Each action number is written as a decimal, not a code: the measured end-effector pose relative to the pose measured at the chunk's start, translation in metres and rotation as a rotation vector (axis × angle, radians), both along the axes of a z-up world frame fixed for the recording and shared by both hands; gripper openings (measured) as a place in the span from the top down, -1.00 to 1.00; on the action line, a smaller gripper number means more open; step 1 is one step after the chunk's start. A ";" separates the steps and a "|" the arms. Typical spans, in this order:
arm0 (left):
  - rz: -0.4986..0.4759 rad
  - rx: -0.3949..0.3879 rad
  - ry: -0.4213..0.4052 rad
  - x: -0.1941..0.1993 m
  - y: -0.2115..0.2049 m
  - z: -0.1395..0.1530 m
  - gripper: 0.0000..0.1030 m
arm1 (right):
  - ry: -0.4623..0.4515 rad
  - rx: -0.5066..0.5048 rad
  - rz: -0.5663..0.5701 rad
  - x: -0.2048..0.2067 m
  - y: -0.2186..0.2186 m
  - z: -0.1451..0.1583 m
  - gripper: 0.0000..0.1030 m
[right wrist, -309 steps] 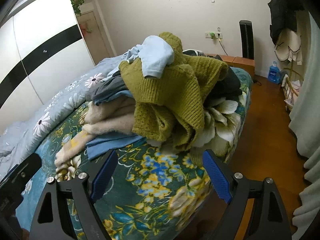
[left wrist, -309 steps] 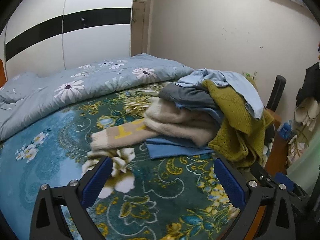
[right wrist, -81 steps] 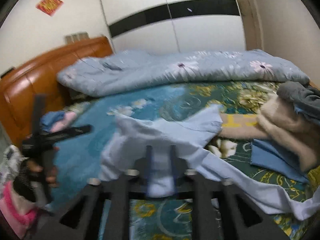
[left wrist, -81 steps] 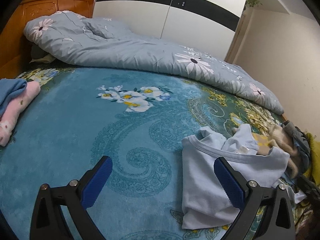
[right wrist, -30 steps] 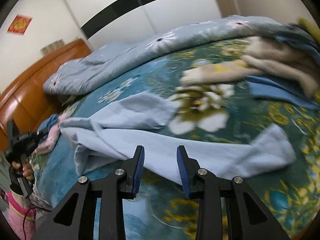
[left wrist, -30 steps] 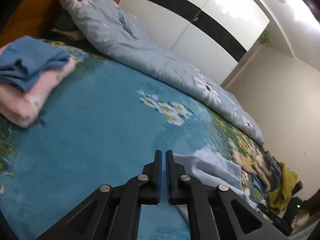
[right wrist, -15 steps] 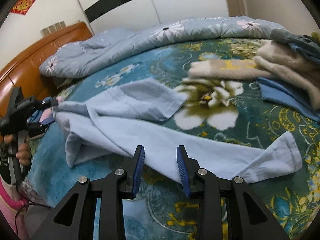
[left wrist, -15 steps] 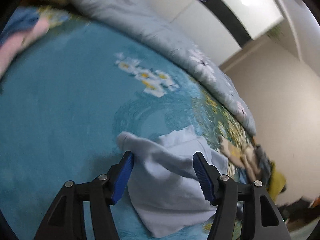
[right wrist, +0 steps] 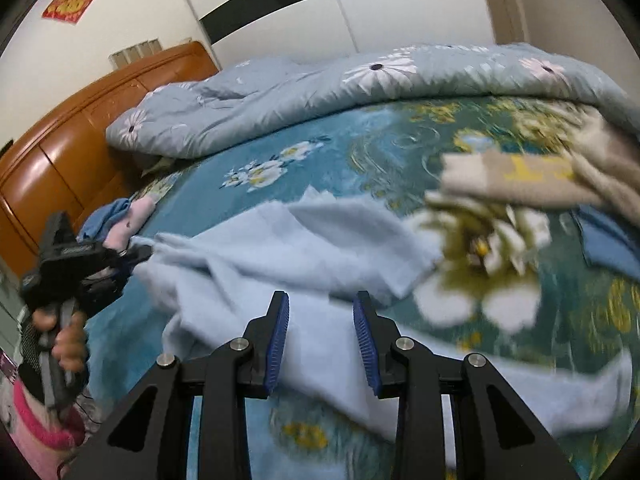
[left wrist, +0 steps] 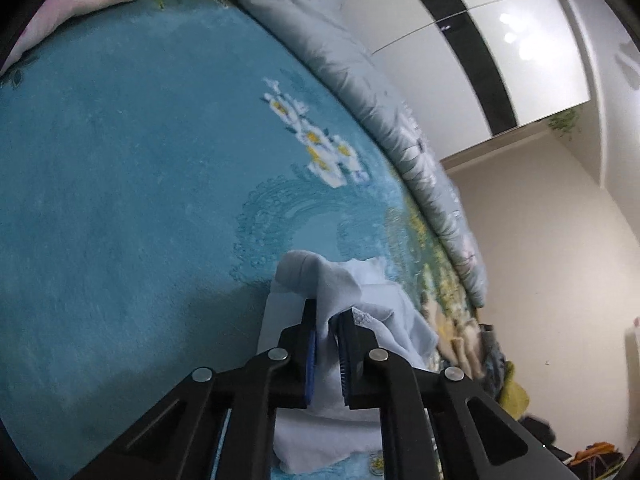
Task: Fold clothes
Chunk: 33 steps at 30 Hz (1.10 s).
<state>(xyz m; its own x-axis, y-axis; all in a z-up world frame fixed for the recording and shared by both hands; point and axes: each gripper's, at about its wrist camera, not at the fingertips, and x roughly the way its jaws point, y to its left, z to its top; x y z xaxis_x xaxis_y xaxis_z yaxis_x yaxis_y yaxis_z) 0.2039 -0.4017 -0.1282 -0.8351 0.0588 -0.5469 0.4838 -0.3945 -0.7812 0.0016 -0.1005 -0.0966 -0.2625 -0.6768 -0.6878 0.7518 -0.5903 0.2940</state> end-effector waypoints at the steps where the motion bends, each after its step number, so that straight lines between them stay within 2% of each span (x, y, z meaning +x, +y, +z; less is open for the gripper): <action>1: -0.001 -0.001 0.011 0.003 0.000 0.000 0.85 | 0.008 0.022 0.021 -0.006 -0.010 -0.001 0.31; 3: -0.010 -0.008 0.022 0.007 0.000 -0.001 0.86 | 0.034 0.080 0.064 -0.015 -0.026 -0.007 0.09; 5: -0.022 -0.022 0.026 0.009 0.002 -0.002 0.87 | 0.092 0.143 0.103 -0.020 -0.039 -0.015 0.01; 8: -0.035 -0.037 0.033 0.012 0.003 -0.006 0.87 | 0.045 0.176 0.164 -0.026 -0.048 -0.027 -0.02; 11: -0.042 -0.036 0.051 0.013 0.003 -0.008 0.87 | 0.025 0.166 0.159 -0.023 -0.048 -0.029 -0.01; 13: -0.043 -0.034 0.059 0.013 0.003 -0.009 0.87 | 0.006 0.148 0.144 -0.021 -0.046 -0.028 0.33; 14: -0.044 -0.034 0.061 0.013 0.003 -0.009 0.87 | -0.010 0.136 0.135 -0.020 -0.045 -0.028 0.70; 15: -0.044 -0.035 0.062 0.013 0.004 -0.008 0.87 | -0.022 0.124 0.126 -0.019 -0.045 -0.027 0.78; 18: -0.050 -0.045 0.071 0.014 0.005 -0.007 0.87 | 0.004 0.081 0.105 -0.013 -0.040 -0.011 0.82; 21: -0.072 -0.058 0.105 0.015 0.009 -0.003 0.87 | 0.047 -0.025 0.036 -0.017 -0.016 0.023 0.83; 25: -0.132 -0.091 0.158 0.010 0.019 0.006 0.87 | 0.181 -0.112 -0.102 -0.025 0.029 0.078 0.84; 31: -0.180 -0.171 0.164 0.002 0.034 0.021 0.87 | 0.318 -0.130 -0.354 -0.042 0.099 0.117 0.84; 33: -0.173 -0.159 0.159 0.003 0.032 0.017 0.87 | 0.314 -0.088 -0.434 -0.051 0.120 0.108 0.84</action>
